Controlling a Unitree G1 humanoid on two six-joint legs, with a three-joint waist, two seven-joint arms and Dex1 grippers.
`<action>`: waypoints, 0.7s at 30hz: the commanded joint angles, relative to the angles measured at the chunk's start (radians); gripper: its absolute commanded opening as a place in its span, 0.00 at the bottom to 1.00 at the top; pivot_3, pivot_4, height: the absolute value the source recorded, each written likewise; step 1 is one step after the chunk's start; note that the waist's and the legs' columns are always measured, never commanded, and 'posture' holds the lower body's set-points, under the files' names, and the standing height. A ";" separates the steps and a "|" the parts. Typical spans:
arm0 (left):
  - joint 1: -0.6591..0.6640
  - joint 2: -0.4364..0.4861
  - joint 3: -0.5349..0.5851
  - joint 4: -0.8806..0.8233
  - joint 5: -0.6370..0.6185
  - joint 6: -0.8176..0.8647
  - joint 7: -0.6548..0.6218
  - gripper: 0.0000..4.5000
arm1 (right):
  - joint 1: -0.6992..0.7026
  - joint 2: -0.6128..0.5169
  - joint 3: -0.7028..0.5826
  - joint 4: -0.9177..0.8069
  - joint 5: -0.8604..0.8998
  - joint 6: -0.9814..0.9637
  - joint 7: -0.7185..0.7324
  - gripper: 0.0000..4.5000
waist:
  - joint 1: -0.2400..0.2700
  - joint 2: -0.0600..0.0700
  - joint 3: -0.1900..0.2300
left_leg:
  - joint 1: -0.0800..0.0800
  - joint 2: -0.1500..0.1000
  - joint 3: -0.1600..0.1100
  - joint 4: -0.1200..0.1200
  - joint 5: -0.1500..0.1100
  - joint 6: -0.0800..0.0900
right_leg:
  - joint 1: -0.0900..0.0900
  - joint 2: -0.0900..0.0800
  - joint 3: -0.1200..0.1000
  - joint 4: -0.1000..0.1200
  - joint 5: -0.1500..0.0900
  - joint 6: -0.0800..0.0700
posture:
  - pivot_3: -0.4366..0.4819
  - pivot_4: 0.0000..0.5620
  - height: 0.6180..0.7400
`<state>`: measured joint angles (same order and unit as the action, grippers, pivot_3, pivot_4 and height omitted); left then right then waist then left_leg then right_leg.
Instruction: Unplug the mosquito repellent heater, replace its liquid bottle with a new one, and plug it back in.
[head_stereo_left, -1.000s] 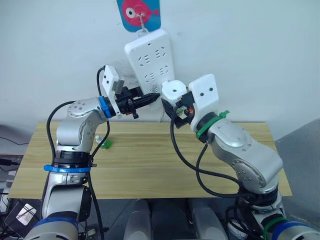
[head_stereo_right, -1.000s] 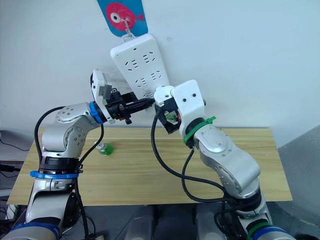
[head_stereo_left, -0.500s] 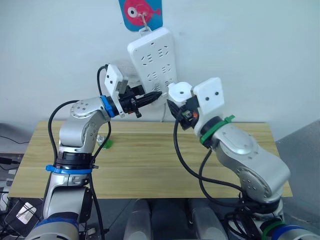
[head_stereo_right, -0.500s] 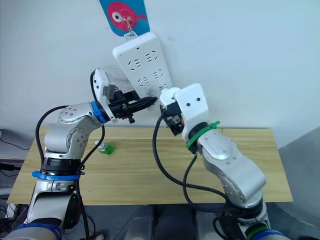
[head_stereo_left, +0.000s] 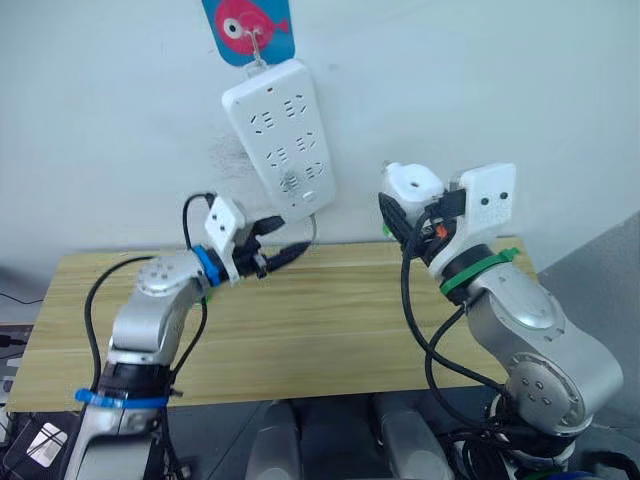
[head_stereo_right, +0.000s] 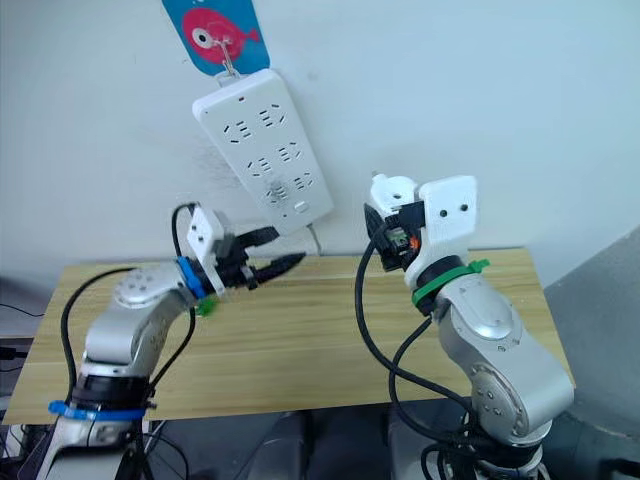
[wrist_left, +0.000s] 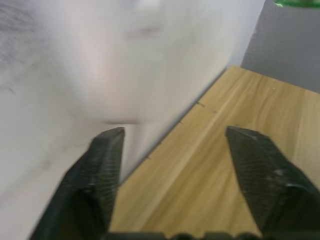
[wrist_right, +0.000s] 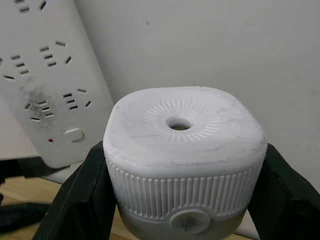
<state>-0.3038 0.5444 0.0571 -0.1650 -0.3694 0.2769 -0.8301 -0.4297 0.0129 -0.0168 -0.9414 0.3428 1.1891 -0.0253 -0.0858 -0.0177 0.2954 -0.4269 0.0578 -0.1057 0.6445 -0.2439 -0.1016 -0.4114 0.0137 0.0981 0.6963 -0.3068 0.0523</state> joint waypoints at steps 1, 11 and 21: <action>0.104 -0.016 -0.004 -0.168 -0.001 -0.095 0.000 1.00 | 0.017 0.080 -0.065 -0.032 0.072 -0.056 0.012 0.66 | 0.000 0.000 0.000 | 0.000 0.000 0.000 0.000 0.001 -0.001 | 0.000 0.000 0.000 0.000 0.000 0.000 | 0.37 0.53 1.00; 0.044 -0.278 -0.189 -0.191 0.122 -0.268 0.166 1.00 | 0.006 0.282 -0.241 0.020 0.394 -0.053 -0.084 0.66 | 0.004 0.000 0.000 | 0.001 -0.001 0.000 0.001 0.004 -0.003 | 0.001 0.001 0.001 0.001 0.002 -0.001 | 0.36 0.50 1.00; -0.028 -0.349 -0.214 -0.132 0.125 -0.317 0.193 1.00 | 0.000 0.196 -0.231 0.112 0.835 -0.212 -0.402 0.66 | -0.009 0.000 0.000 | 0.001 -0.001 -0.001 -0.001 0.004 -0.003 | 0.001 0.001 0.000 0.001 0.002 -0.001 | 0.35 0.49 1.00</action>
<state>-0.3281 0.2005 -0.1519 -0.2759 -0.2356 -0.0207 -0.6405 -0.4275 0.1521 -0.2430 -0.8045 1.0973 1.0292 -0.3923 -0.0947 -0.0178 0.2951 -0.4258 0.0568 -0.1059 0.6440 -0.2396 -0.1043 -0.4103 0.0144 0.0989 0.6977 -0.3048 0.0514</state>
